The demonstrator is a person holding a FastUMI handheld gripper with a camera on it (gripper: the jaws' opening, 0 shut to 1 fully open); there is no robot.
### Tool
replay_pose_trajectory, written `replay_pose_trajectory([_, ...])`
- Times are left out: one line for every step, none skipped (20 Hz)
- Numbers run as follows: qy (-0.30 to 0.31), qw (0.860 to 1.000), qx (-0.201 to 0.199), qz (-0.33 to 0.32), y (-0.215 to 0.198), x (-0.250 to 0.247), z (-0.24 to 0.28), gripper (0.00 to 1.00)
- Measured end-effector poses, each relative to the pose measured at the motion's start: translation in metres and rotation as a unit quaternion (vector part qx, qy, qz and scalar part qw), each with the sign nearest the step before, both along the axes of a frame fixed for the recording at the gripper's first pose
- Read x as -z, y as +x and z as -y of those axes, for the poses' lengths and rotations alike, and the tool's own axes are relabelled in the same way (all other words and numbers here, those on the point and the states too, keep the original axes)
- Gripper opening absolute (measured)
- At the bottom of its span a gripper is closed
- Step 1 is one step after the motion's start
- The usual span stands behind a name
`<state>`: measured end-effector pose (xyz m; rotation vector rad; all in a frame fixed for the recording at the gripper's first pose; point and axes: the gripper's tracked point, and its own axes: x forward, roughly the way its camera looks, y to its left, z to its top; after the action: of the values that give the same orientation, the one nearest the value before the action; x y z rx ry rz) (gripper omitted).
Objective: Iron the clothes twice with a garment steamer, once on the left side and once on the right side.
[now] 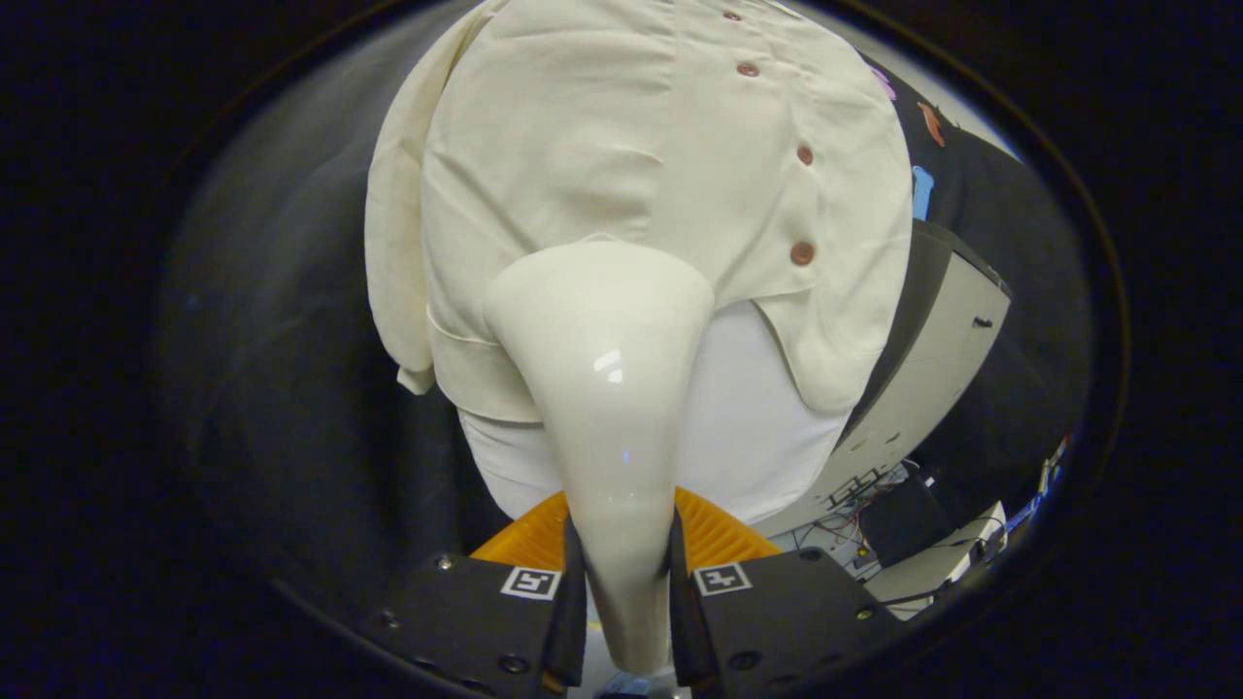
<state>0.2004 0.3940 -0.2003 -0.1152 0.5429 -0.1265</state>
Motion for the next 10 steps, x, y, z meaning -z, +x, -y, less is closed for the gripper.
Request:
replay_pose_trajectory([-0.001,1.0,0.002,0.005,-0.006,-0.009,0.002,0.35])
replay_pose_trajectory([-0.003,1.0,0.005,0.011,-0.012,-0.019,0.006,0.35])
replay_pose_trajectory([0.0,1.0,0.006,0.013,-0.018,-0.03,0.007,0.35])
replay_pose_trajectory([0.001,1.0,0.007,0.017,-0.023,-0.042,0.009,0.35])
replay_pose_trajectory([0.0,1.0,0.008,0.021,-0.028,-0.056,0.011,0.35])
replay_pose_trajectory([0.0,1.0,0.008,0.027,-0.032,-0.07,0.013,0.35])
replay_pose_trajectory([0.002,0.999,0.008,0.035,-0.036,-0.086,0.015,0.35])
replay_pose_trajectory([0.003,0.999,0.008,0.048,-0.039,-0.103,0.019,0.35])
replay_pose_trajectory([0.004,0.998,0.01,0.061,-0.043,-0.12,0.023,0.35])
replay_pose_trajectory([0.005,0.997,0.013,0.075,-0.046,-0.137,0.029,0.35])
